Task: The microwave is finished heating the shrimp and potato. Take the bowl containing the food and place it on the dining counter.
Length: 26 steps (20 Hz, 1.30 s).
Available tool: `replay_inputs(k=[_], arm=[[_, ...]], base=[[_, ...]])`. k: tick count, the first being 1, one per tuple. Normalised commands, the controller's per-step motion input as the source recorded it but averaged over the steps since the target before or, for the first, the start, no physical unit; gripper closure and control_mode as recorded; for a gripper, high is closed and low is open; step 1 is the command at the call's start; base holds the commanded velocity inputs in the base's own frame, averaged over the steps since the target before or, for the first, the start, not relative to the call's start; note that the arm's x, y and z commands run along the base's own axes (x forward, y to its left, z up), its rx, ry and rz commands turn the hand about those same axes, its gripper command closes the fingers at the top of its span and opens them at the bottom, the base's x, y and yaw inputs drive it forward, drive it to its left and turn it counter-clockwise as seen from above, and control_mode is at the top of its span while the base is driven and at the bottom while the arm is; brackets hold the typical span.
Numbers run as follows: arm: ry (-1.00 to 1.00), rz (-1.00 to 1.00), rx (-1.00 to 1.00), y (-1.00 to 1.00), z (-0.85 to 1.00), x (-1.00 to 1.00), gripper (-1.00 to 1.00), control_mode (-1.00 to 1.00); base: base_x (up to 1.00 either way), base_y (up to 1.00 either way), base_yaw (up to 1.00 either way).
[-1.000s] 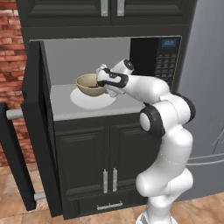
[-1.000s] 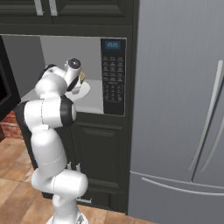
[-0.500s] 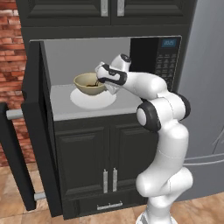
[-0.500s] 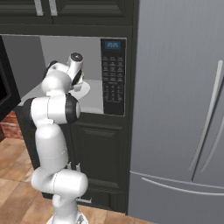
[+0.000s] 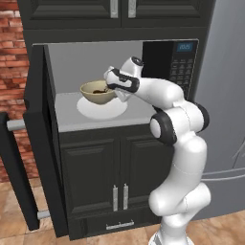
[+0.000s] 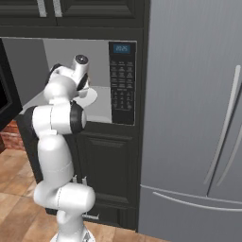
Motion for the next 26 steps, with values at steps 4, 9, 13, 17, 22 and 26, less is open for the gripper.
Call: replay_inputs(k=[4,9,13,17,22,26], arm=[[0.00,0.00,0.00,0.00,-0.18,-0.76,1.00,-1.00],[0.00,0.00,0.00,0.01,-0.06,-1.00,1.00,-1.00],[-0.02,0.00,0.00,0.06,0.00,-1.00,1.00,-1.00],[0.00,0.00,0.02,0.01,0.28,-1.00,1.00,-1.00],[0.00,0.00,0.07,0.00,0.61,-1.00,1.00,-1.00],[0.00,-0.04,0.06,-0.01,0.57,-1.00,1.00,-1.00]], base=[[0.00,0.00,0.00],[0.00,0.00,0.00],[0.00,0.00,0.00],[0.00,0.00,0.00],[0.00,0.00,0.00],[0.00,0.00,0.00]])
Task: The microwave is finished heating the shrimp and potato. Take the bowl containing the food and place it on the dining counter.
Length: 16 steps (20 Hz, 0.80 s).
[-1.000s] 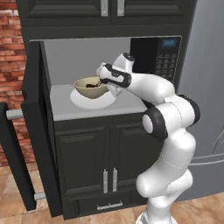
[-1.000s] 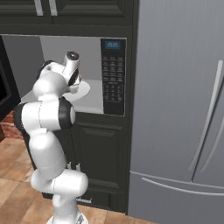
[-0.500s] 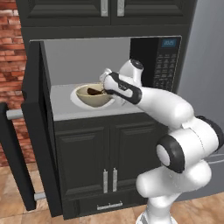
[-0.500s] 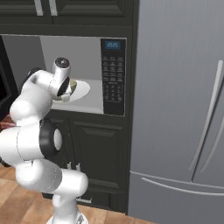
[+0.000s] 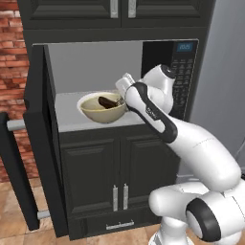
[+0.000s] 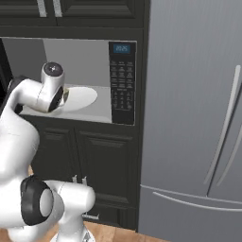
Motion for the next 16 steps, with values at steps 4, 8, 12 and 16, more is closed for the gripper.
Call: replay_inputs(k=[4,8,12,16], arm=[[-0.15,-0.07,0.00,-0.29,0.10,-1.00,1.00,-1.00],[-0.37,-0.08,0.03,-0.43,0.00,-1.00,1.00,-1.00],[-0.34,-0.08,0.06,-0.38,0.00,-0.84,1.00,-1.00],[0.00,0.00,0.00,0.00,0.00,0.00,1.00,-1.00]], base=[[0.00,0.00,0.00],[0.00,0.00,0.00],[0.00,0.00,0.00],[0.00,0.00,0.00]])
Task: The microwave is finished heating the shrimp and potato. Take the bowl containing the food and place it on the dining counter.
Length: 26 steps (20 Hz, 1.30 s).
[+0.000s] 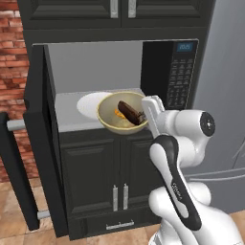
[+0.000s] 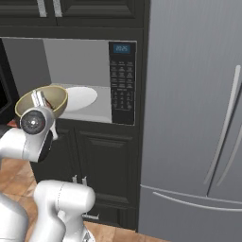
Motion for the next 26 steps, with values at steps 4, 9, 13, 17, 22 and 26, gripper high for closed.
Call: replay_inputs(k=[4,9,13,17,22,26], arm=[[0.00,0.00,0.00,0.00,0.00,0.00,1.00,-1.00],[0.00,0.00,0.00,0.00,0.00,0.00,1.00,-1.00],[0.00,0.00,0.00,0.00,0.00,0.00,1.00,-1.00],[0.00,0.00,0.00,-0.07,0.00,-0.03,1.00,1.00],[0.00,0.00,0.00,0.00,0.00,0.00,1.00,1.00],[0.00,0.00,0.00,0.00,0.00,0.00,1.00,1.00]], base=[[0.00,0.00,0.00],[0.00,0.00,0.00],[0.00,0.00,0.00],[-0.06,-0.11,0.01],[-0.65,-0.74,0.16],[-0.89,-0.94,0.27]])
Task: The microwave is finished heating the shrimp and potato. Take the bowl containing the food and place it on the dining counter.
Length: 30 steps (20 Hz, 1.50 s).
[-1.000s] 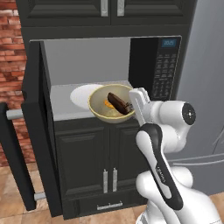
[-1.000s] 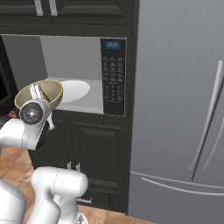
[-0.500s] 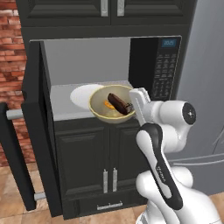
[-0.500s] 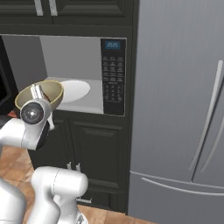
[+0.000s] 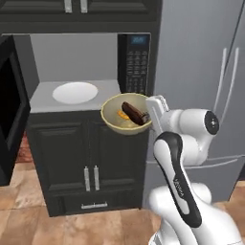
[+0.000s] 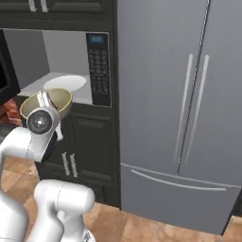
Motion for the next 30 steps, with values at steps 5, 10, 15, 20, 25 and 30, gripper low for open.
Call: replay_inputs(k=[5,10,15,20,25,30], arm=[[0.00,0.00,0.00,0.00,0.00,0.00,1.00,1.00],[0.00,0.00,0.00,0.00,0.00,0.00,1.00,1.00],[0.00,0.00,0.00,0.00,0.00,0.00,1.00,1.00],[0.00,0.00,0.00,0.00,0.00,0.00,1.00,1.00],[0.00,0.00,0.00,0.00,0.00,0.00,1.00,1.00],[0.00,0.00,0.00,0.00,0.00,0.00,1.00,1.00]], base=[[-0.94,-0.59,0.69],[-0.83,-0.33,0.86],[-0.73,-0.14,0.95],[-0.61,-0.08,0.97],[-0.55,-0.11,0.99],[-0.45,-0.21,0.97]])
